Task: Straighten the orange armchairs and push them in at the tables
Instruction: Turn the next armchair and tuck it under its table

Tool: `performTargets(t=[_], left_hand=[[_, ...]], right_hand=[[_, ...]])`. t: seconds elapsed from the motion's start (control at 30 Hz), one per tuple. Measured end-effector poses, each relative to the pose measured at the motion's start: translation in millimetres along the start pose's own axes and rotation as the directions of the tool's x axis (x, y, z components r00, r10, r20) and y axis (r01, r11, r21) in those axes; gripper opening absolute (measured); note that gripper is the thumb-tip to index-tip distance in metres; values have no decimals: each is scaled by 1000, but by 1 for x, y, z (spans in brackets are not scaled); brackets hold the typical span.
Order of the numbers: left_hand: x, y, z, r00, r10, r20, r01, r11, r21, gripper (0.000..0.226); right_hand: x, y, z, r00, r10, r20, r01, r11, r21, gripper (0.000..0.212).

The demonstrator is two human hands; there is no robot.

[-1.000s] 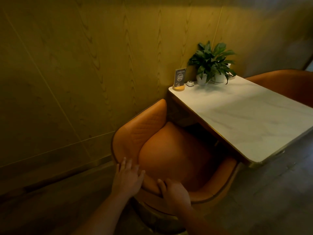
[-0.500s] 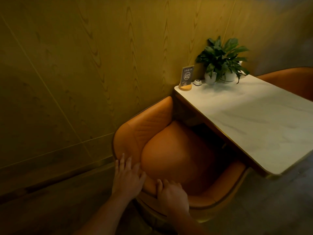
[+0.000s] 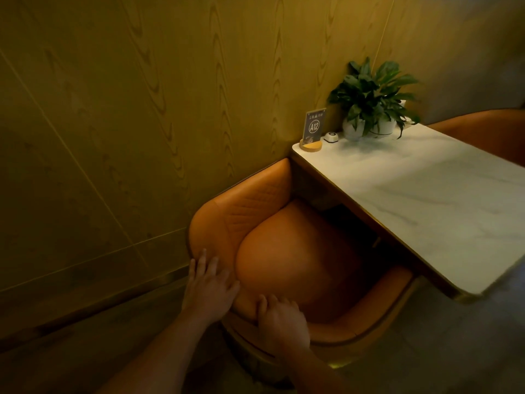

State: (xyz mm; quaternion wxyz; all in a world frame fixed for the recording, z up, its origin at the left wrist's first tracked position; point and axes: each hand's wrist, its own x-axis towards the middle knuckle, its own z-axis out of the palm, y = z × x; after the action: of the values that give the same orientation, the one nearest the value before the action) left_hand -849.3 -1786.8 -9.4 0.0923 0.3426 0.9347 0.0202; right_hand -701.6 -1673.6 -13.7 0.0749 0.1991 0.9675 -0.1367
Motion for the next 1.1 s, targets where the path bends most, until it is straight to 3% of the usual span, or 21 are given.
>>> performTargets(t=[0.07,0.17,0.3,0.47,0.9,1.1], left_hand=[[-1,3,-5,999,-11,35,10,1000,25,67],[-1,5,-15,993,-4,122,-1,999,42,63],[-5,3,-34,994,-7,113,10,1000,-25,65],[-27,9,-56,1000,-17,20,18,1000,-24,68],[-91,29,-107,994,-113,3,113,993,-33,70],[-167,20,-117,971,-228,-76,218,969,-118,68]], right_hand=[[1,2,-2,998,7,69,-5,1000,-25,80],[6,6,-5,987,124,106,-141,975,170,42],[11,14,-20,941,299,160,-338,857,389,45],[-2,14,-56,957,283,72,-288,880,378,41],[-50,-2,-110,984,179,-2,-173,953,248,46],[-90,-22,-118,1000,15,-25,-9,969,245,40]])
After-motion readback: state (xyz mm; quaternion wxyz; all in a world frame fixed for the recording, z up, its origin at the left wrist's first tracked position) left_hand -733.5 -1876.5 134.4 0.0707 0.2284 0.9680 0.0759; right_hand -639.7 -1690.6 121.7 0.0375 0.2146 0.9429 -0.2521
